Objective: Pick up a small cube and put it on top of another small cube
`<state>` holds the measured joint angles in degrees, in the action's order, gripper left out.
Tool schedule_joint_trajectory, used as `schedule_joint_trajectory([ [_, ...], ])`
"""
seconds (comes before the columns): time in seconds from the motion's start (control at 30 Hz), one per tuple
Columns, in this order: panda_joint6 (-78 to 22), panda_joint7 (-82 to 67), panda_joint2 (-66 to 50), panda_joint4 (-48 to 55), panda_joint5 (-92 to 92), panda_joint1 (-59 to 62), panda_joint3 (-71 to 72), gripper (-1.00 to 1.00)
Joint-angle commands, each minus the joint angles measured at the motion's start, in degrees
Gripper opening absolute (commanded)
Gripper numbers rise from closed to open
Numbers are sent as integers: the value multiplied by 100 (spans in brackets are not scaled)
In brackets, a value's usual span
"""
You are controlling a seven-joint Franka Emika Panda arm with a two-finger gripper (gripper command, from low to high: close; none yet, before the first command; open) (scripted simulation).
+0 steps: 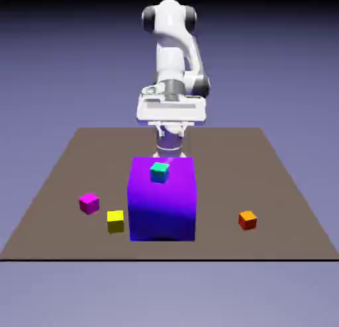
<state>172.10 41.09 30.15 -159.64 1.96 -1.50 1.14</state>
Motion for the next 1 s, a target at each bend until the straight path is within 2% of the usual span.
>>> schedule_joint_trajectory([
  [0.0, -159, -114, -208, 113, 162, -67, 94, 0],
  [0.8, -3938, -2822, -5163, 2803, 4034, -1672, 2345, 0],
  [0.97, -3403, -2256, -5993, 2944, 4863, -1833, 1833, 0],
])
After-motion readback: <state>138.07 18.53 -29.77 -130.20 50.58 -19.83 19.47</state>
